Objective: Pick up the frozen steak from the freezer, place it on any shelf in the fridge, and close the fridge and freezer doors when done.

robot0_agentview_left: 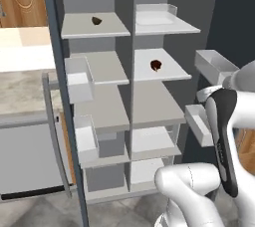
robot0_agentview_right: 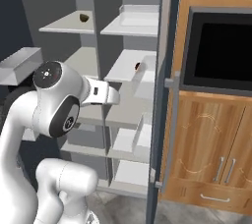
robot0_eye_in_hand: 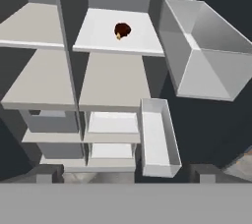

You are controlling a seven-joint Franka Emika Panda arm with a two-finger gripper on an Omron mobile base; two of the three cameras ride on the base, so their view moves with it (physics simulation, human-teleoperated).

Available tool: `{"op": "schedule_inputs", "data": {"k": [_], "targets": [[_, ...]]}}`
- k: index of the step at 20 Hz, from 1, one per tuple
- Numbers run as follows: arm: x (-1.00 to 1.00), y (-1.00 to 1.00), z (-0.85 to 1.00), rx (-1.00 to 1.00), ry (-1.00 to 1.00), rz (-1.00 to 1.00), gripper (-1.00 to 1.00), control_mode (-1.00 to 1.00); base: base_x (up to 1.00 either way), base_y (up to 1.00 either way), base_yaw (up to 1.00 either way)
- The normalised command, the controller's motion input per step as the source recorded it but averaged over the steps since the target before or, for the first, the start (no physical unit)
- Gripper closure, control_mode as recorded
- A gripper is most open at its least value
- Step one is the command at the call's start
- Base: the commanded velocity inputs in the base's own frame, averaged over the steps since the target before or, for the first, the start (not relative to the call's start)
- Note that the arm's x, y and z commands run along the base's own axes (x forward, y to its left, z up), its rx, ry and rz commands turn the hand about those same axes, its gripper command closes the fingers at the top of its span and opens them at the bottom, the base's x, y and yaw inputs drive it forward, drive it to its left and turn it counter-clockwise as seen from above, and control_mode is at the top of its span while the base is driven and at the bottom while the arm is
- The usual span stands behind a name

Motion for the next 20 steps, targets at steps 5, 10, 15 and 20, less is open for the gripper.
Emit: {"op": "schedule_inputs", "data": {"k": [5, 10, 15, 20], "targets": [[0.00, 0.00, 0.00, 0.00, 0.00, 0.00, -1.00, 1.00, -0.32, 0.28, 0.00], [0.00, 0.00, 0.00, 0.00, 0.00, 0.00, -1.00, 1.00, -0.24, 0.58, 0.00], [0.00, 0.00, 0.00, 0.00, 0.00, 0.00, -1.00, 1.00, -0.35, 0.09, 0.00], [0.00, 0.00, 0.00, 0.00, 0.00, 0.00, -1.00, 1.00, -0.33, -0.05, 0.00]]}}
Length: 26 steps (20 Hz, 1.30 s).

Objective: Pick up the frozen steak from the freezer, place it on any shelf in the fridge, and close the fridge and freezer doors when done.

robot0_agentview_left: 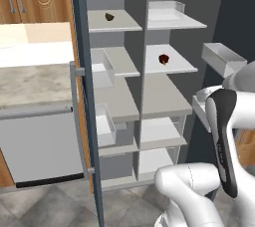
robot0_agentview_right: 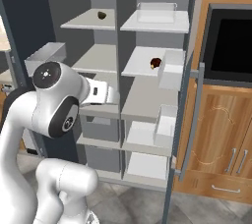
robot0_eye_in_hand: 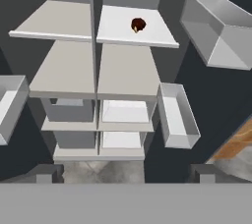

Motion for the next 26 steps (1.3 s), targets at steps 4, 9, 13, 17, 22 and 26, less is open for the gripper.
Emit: {"op": "schedule_inputs", "data": {"k": [4, 9, 13, 17, 22, 26], "targets": [[0.00, 0.00, 0.00, 0.00, 0.00, 0.00, -1.00, -1.00, 0.00, 0.00, 0.00], [-0.13, 0.00, 0.00, 0.00, -0.06, 0.00, -1.00, -1.00, 0.00, 0.00, 0.00], [-0.49, 0.49, 0.09, 0.01, -0.16, 0.01, -1.00, -1.00, 0.00, 0.00, 0.00], [-0.68, 0.98, 0.06, 0.02, -0.24, -0.06, -1.00, -1.00, 0.00, 0.00, 0.00], [-0.90, 1.00, 0.02, 0.02, -0.21, -0.23, -1.00, -1.00, 0.00, 0.00, 0.00], [-0.96, 1.00, 0.00, 0.04, -0.15, -0.28, -1.00, -1.00, 0.00, 0.00, 0.00]]}}
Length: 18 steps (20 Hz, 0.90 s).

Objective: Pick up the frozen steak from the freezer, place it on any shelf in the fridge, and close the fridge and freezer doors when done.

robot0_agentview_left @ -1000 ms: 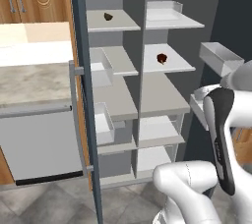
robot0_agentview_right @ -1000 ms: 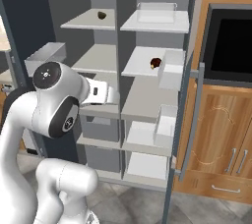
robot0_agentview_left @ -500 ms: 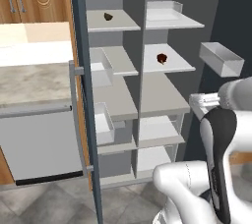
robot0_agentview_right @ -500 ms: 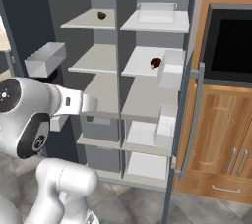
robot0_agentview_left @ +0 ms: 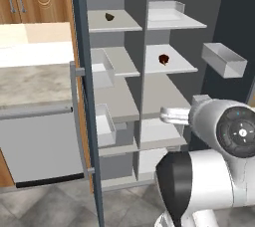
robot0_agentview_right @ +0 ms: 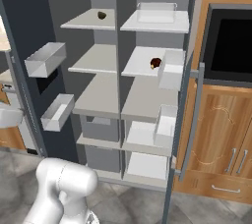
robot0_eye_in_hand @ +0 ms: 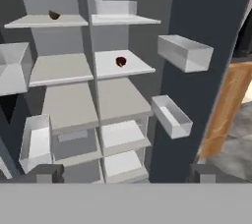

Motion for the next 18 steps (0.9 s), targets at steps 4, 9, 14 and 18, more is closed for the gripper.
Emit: {"op": "schedule_inputs", "data": {"k": [4, 9, 14, 18], "targets": [[-0.55, 1.00, -0.13, 0.04, -0.08, -0.29, -1.00, -1.00, 0.00, 0.00, 0.00], [0.00, 1.00, -0.16, 0.00, -0.10, -0.27, -1.00, -1.00, 0.00, 0.00, 0.00], [0.68, 1.00, -0.18, -0.01, -0.14, -0.21, -1.00, -1.00, 0.00, 0.00, 0.00], [0.84, 0.96, -0.26, -0.04, -0.08, -0.23, -1.00, -1.00, 0.00, 0.00, 0.00]]}}
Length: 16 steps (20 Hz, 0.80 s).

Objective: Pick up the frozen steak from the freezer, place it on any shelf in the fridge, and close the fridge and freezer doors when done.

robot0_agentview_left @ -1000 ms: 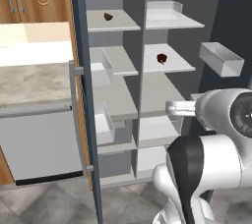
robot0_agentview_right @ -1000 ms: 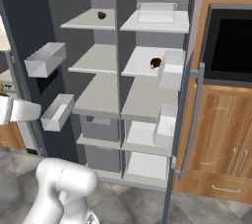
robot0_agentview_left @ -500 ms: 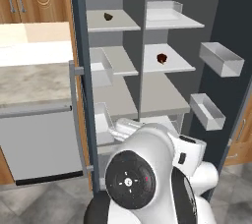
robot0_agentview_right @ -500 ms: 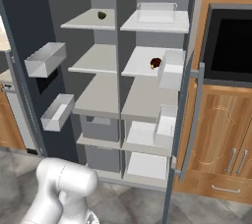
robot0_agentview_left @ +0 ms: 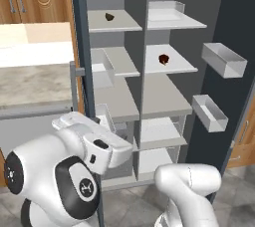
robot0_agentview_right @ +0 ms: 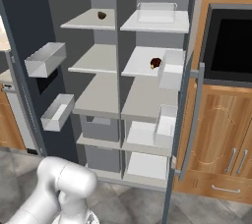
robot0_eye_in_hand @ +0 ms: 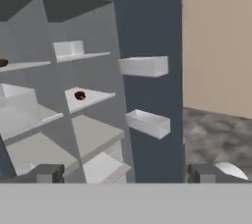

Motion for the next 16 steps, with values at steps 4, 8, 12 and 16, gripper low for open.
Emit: {"op": "schedule_inputs", "data": {"k": [4, 8, 12, 16], "targets": [[0.87, 0.82, -0.36, -0.03, -0.04, -0.19, -1.00, -1.00, 0.00, 0.00, 0.00], [0.95, 0.36, -0.62, -0.04, 0.00, -0.01, -1.00, -1.00, 0.00, 0.00, 0.00], [0.95, 0.08, -0.41, 0.00, -0.01, 0.07, -1.00, -1.00, 0.00, 0.00, 0.00], [0.83, 0.16, -0.29, -0.01, 0.00, 0.16, -1.00, -1.00, 0.00, 0.00, 0.00]]}}
